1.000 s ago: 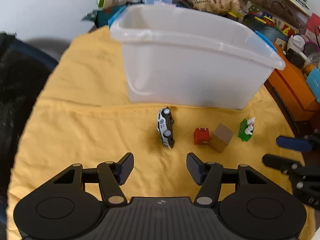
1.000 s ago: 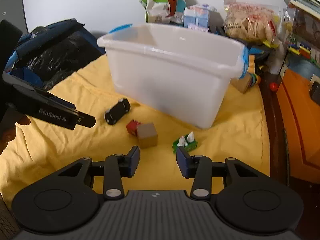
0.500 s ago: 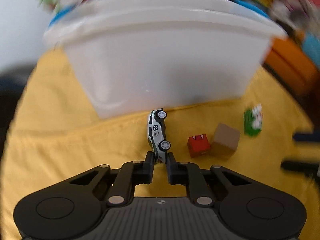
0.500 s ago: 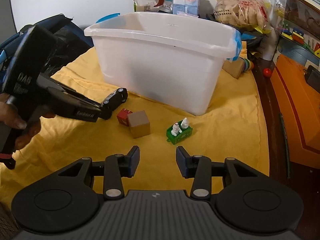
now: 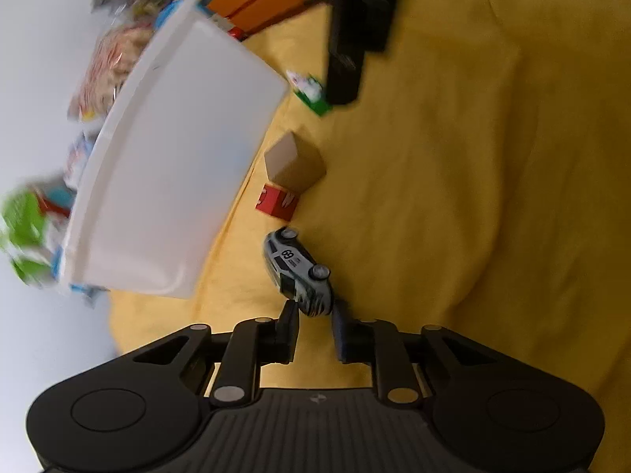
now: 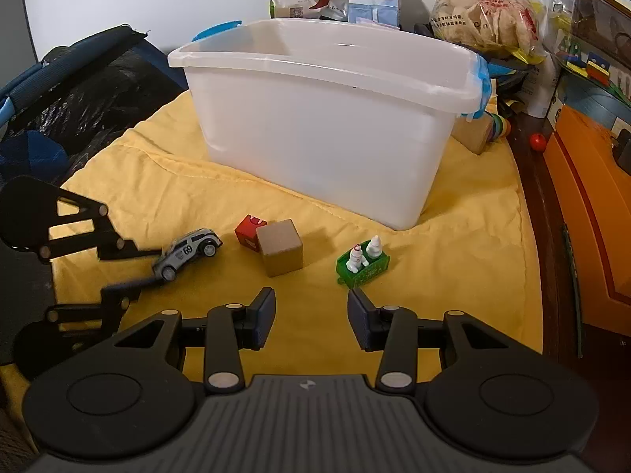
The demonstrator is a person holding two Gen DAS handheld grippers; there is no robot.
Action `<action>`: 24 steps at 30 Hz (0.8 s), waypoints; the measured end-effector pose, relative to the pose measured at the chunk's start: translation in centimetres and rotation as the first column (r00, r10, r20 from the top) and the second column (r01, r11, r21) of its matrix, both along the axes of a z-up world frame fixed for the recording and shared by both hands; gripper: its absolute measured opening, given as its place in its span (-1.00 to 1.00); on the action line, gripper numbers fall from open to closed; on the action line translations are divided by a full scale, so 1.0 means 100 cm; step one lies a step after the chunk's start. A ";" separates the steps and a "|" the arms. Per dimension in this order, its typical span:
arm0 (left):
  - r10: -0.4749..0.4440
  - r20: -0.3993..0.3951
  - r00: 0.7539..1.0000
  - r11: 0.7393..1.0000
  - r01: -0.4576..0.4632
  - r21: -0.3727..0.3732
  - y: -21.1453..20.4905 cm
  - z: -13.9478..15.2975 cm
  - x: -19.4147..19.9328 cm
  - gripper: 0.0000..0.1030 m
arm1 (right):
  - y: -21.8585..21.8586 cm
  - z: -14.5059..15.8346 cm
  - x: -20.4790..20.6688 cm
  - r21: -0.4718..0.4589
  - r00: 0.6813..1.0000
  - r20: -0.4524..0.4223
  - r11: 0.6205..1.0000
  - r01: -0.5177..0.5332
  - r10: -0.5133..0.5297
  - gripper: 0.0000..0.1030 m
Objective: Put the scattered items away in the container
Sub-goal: 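Grasp the green brick with white figures with right tool while left holds car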
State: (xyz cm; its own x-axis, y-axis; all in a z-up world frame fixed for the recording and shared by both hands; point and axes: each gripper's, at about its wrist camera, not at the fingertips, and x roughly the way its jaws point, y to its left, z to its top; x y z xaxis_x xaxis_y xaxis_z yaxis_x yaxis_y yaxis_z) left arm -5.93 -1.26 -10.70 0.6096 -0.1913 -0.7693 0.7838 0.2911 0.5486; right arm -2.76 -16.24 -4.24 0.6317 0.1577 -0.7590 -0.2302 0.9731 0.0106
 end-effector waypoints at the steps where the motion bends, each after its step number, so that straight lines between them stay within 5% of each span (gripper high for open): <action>1: 0.034 -0.050 0.998 0.998 -0.037 -0.057 0.004 0.008 0.003 -0.45 | -0.001 0.000 0.001 0.001 1.000 0.002 1.000 0.003 -0.003 -0.13; 5: 0.178 -0.167 0.970 0.948 -0.215 -0.234 0.020 0.030 0.015 -0.36 | -0.013 0.000 0.011 0.034 0.997 0.017 0.997 0.071 -0.072 -0.13; 9: 0.302 -0.370 0.878 0.807 -0.443 -0.392 0.036 0.040 0.038 -0.35 | -0.036 -0.013 0.033 0.158 0.969 -0.060 0.956 0.246 -0.240 -0.12; 12: 0.353 -0.419 0.837 0.748 -0.521 -0.410 0.027 0.034 0.059 -0.35 | -0.035 -0.023 0.045 0.182 0.970 -0.082 0.953 0.241 -0.229 -0.12; 16: 0.404 -0.529 0.746 0.659 -0.639 -0.397 0.026 0.017 0.091 -0.34 | -0.031 -0.032 0.059 0.146 0.958 -0.096 0.949 0.281 -0.269 -0.14; 18: 0.428 -0.542 0.723 0.641 -0.666 -0.382 0.025 0.010 0.097 -0.36 | -0.030 -0.037 0.065 0.120 0.958 -0.110 0.953 0.279 -0.267 -0.21; 21: 0.418 -0.531 0.737 0.657 -0.649 -0.384 0.022 0.010 0.094 -0.37 | -0.023 -0.037 0.060 0.022 0.975 -0.076 0.978 0.209 -0.207 -0.47; 24: 0.410 -0.555 0.724 0.638 -0.662 -0.393 0.026 0.011 0.095 -0.38 | -0.024 -0.036 0.053 0.022 0.981 -0.081 0.984 0.177 -0.174 -0.54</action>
State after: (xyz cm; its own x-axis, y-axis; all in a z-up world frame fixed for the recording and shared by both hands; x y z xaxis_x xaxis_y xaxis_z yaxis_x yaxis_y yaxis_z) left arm 3.58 1.36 -9.63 0.4200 -0.3739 -0.8269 0.4803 0.8647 -0.1471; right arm 2.53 -18.63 -7.79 0.5901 0.0724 -0.8041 -0.0533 0.9973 0.0506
